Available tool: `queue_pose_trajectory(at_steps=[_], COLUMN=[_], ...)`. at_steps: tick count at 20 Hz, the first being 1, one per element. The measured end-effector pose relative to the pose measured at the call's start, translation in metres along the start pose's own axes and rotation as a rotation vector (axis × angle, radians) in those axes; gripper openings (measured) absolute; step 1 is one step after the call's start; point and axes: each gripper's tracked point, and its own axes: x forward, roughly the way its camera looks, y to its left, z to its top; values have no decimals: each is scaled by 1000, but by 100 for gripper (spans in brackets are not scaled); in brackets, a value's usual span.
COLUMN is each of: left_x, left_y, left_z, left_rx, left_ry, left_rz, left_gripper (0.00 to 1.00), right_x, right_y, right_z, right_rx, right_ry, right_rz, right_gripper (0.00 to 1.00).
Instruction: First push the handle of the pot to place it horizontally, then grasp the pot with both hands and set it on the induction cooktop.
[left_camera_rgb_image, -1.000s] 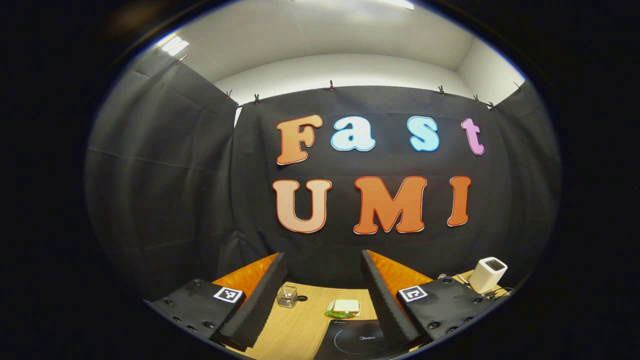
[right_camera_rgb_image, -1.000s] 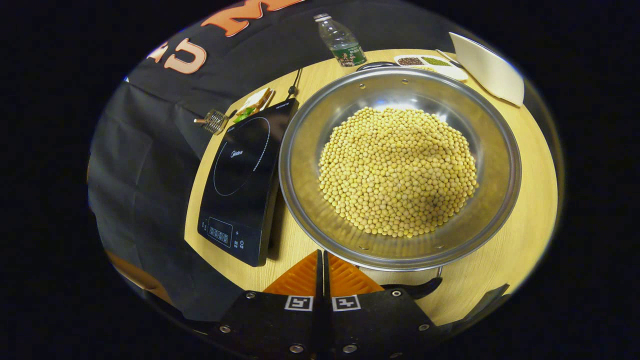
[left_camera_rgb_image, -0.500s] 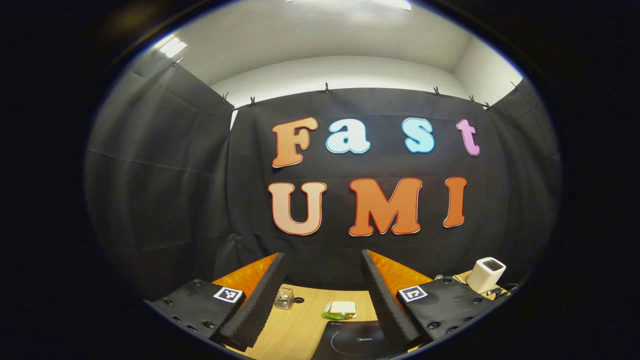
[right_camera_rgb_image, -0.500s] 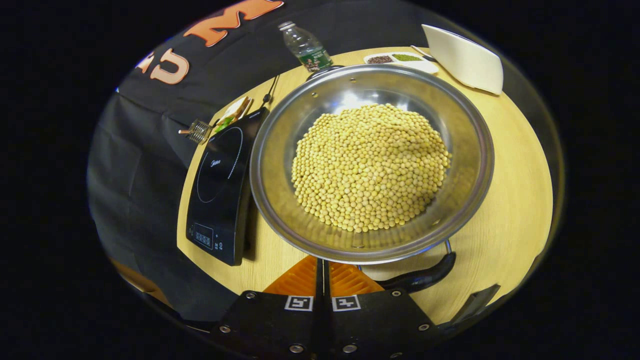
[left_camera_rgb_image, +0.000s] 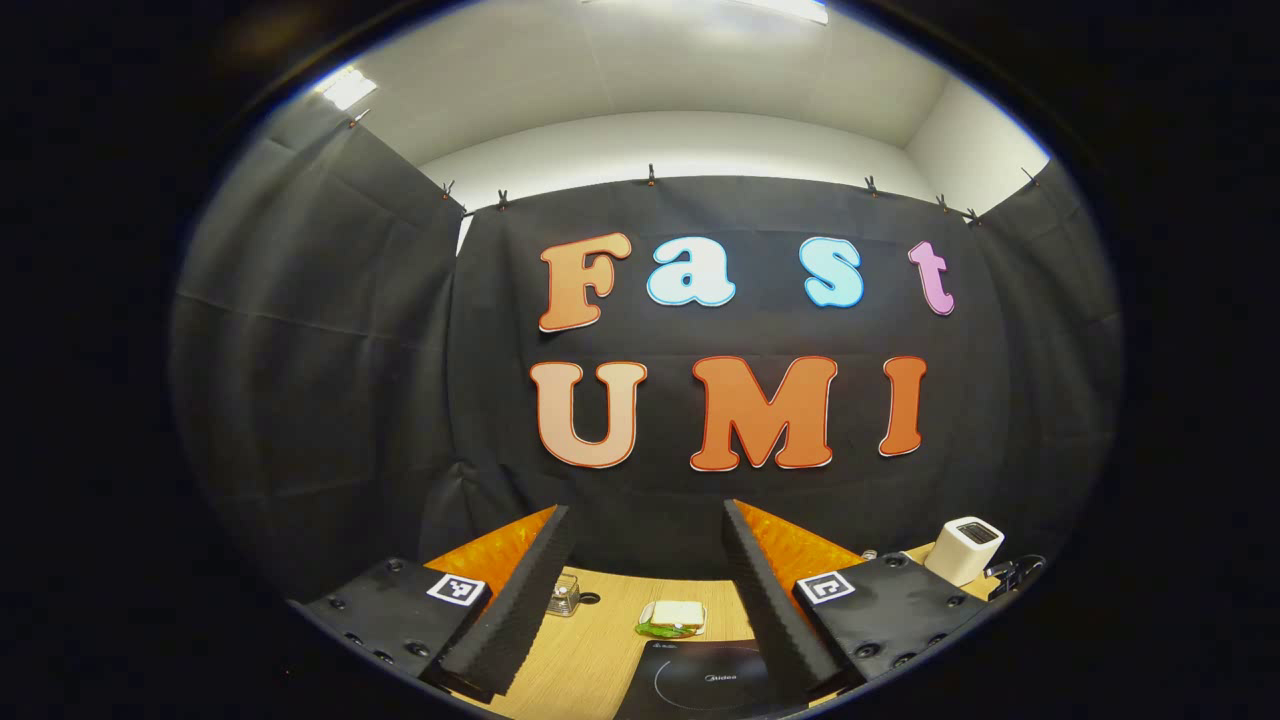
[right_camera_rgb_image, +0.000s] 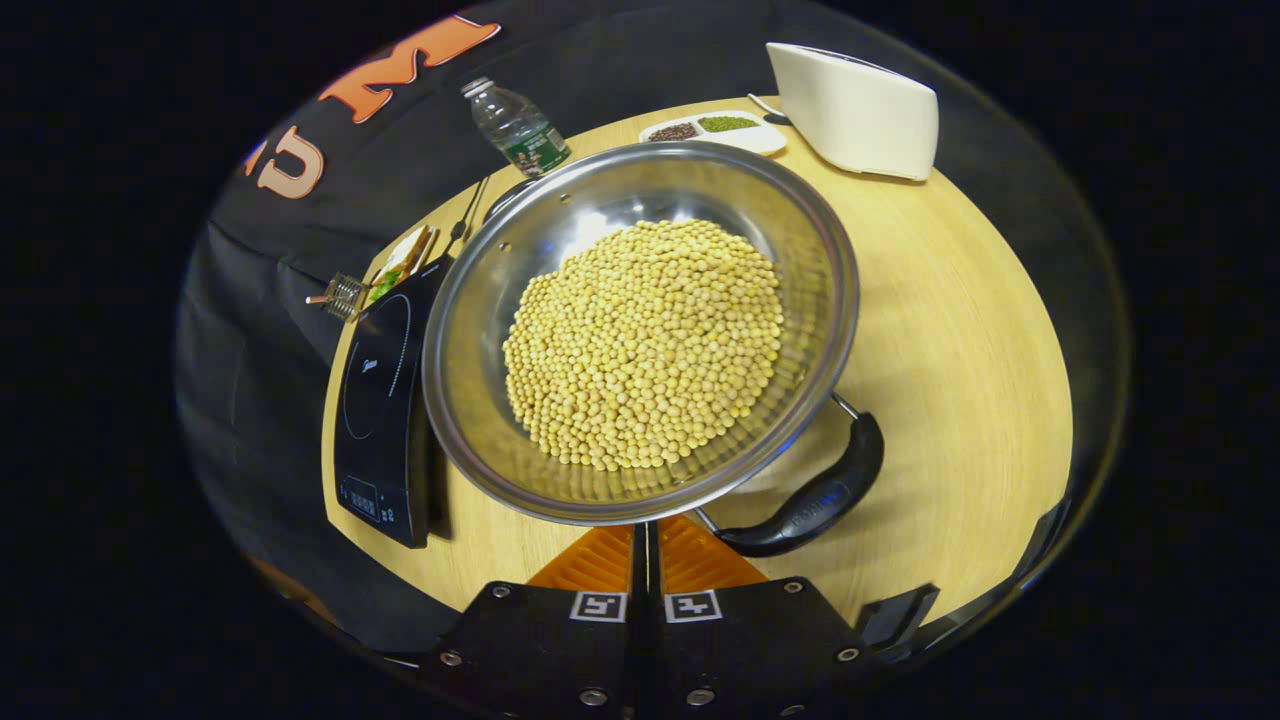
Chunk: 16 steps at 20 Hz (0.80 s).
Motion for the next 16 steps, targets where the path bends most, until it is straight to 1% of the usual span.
queue_pose_trajectory(at_steps=[3,5,6,7,9,12,16], left_x=[0,0,1,2,3,4,2], left_y=[0,0,0,0,1,2,6], left_z=[1,-3,-3,-4,-6,-7,-13], left_rx=[1,-1,-2,-2,-2,-2,-9], left_ry=[0,6,9,11,13,17,25], left_rz=[1,0,0,1,5,7,7], left_gripper=[98,97,99,99,98,98,98], right_x=[-3,0,1,0,-1,-2,3], right_y=[-16,-36,-47,-54,-59,-67,-73], right_z=[3,5,7,6,10,21,38], right_rx=[-3,-15,-13,2,35,31,65], right_ry=[3,14,18,28,34,20,1], right_rz=[-36,-96,-124,-136,-127,-155,-181], right_gripper=[0,0,0,0,0,0,0])
